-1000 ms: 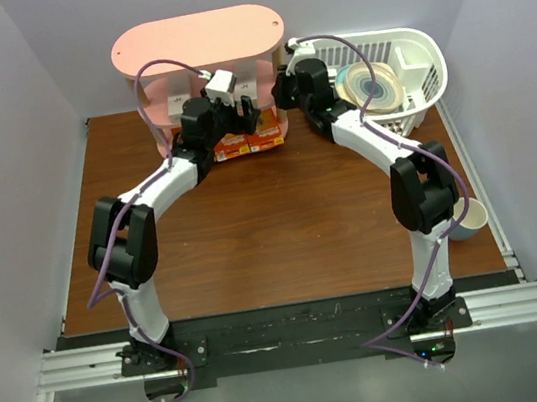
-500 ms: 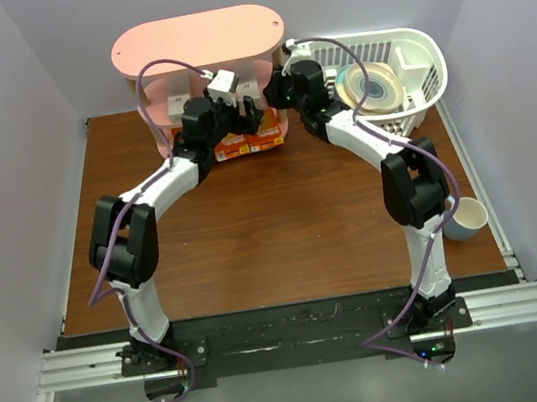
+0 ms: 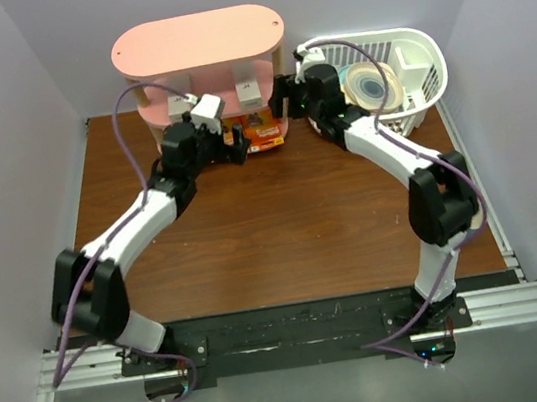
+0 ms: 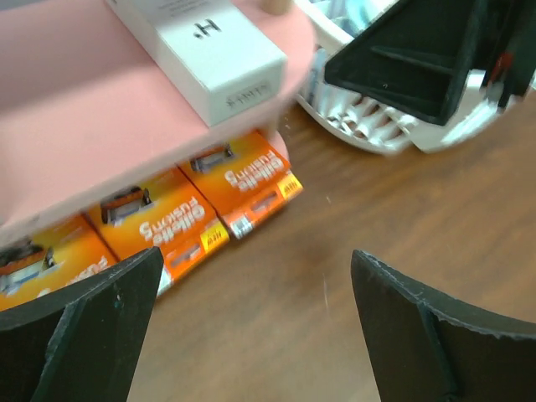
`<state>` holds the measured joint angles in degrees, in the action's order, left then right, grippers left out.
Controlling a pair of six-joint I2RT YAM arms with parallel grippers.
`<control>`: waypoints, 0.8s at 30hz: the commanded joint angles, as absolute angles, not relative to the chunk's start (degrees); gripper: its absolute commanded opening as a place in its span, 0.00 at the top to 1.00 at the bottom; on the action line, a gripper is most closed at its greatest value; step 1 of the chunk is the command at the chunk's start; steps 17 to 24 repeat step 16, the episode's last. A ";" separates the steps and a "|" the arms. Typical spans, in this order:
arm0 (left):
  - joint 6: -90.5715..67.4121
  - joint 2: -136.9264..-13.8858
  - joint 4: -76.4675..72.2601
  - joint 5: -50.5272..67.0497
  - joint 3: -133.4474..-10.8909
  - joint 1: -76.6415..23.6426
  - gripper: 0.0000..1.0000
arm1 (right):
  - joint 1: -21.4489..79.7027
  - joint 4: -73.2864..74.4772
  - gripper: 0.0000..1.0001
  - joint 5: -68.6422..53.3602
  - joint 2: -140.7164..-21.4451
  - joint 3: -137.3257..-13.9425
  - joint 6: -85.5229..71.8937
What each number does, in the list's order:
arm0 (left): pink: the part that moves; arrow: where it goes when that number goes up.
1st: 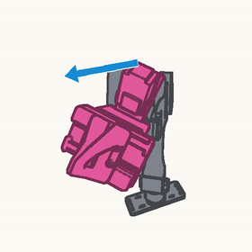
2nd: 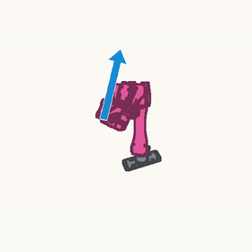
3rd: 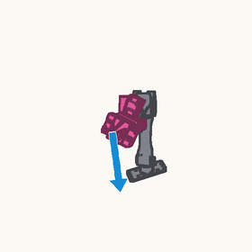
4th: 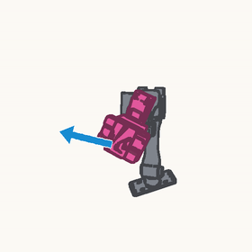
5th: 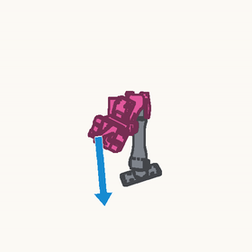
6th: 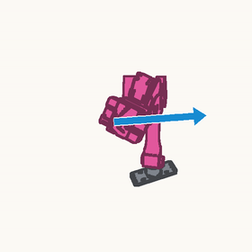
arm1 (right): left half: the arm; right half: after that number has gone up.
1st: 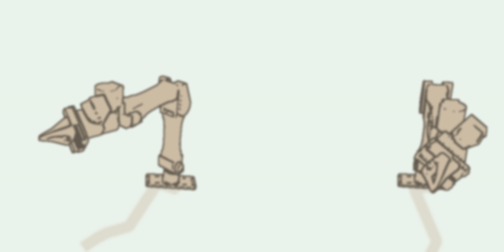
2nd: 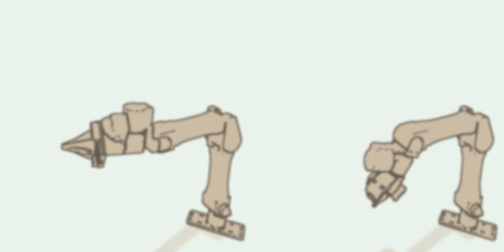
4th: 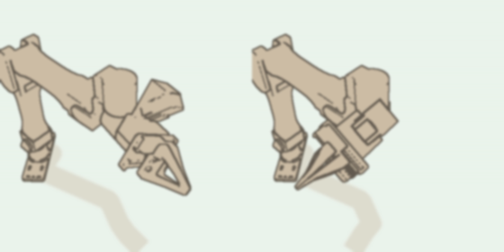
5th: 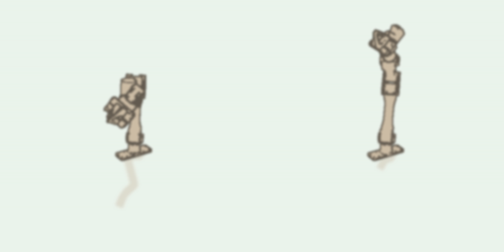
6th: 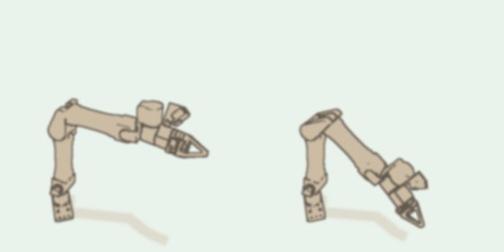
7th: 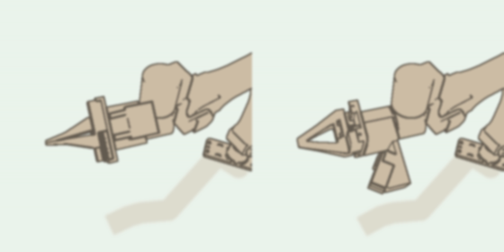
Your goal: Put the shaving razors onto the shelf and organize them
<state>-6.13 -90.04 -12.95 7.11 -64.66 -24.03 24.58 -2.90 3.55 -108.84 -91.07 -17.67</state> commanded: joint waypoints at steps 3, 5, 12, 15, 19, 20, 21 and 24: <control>2.63 -70.95 -5.81 12.23 -50.57 -23.91 0.00 | 24.35 18.84 0.01 5.97 -95.82 -85.09 -12.65; 5.17 -65.85 -3.26 8.45 -48.00 -23.47 0.00 | 24.35 21.35 0.01 6.86 -92.74 -80.72 -11.96; 5.19 -59.15 -2.72 6.86 -40.96 -11.71 0.00 | 24.61 26.71 0.01 1.33 -78.41 -71.37 -6.16; 4.48 -58.45 -4.04 5.01 -40.08 -9.94 0.00 | 24.78 27.86 0.01 -5.00 -74.89 -69.35 -2.29; 4.74 -58.10 -4.74 4.75 -39.90 -9.67 0.00 | 24.87 27.95 0.01 -7.18 -73.66 -68.82 -1.42; 4.74 -58.10 -4.74 4.75 -39.90 -9.67 0.00 | 24.87 27.95 0.01 -7.18 -73.66 -68.82 -1.42; 4.74 -58.10 -4.74 4.75 -39.90 -9.67 0.00 | 24.87 27.95 0.01 -7.18 -73.66 -68.82 -1.42; 4.74 -58.10 -4.74 4.75 -39.90 -9.67 0.00 | 24.87 27.95 0.01 -7.18 -73.66 -68.82 -1.42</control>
